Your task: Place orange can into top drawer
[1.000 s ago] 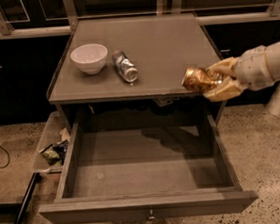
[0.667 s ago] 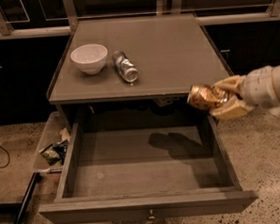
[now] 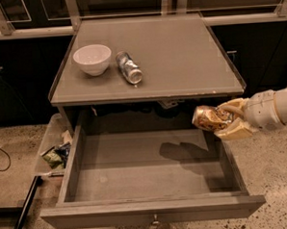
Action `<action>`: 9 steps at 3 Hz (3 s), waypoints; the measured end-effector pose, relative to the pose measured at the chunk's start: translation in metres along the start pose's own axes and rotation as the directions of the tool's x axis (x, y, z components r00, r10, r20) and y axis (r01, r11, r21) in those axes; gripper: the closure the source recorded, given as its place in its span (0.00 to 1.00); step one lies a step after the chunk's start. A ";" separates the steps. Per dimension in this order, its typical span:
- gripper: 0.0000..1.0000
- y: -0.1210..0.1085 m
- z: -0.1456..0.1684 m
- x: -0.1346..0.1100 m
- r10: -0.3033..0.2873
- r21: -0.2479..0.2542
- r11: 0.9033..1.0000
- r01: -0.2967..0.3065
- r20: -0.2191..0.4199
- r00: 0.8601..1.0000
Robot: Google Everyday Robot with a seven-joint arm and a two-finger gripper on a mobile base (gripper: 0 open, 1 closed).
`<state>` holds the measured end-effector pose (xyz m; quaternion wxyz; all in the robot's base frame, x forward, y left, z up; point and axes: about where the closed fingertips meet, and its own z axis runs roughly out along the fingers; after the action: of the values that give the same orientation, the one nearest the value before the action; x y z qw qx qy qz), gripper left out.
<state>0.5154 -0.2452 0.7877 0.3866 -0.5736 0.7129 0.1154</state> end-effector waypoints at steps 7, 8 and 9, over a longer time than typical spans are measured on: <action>0.81 0.065 0.214 0.033 0.055 -0.110 0.992 -0.062 -0.066 0.996; 0.57 0.065 0.214 0.033 0.055 -0.110 0.992 -0.062 -0.066 0.996; 0.34 0.065 0.213 0.033 0.055 -0.110 0.992 -0.062 -0.066 0.996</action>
Offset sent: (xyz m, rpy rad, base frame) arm 0.0083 0.0839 -0.1169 0.1315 0.1481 0.0465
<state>0.5447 -0.1189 0.6033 0.3278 -0.5765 0.7336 0.1482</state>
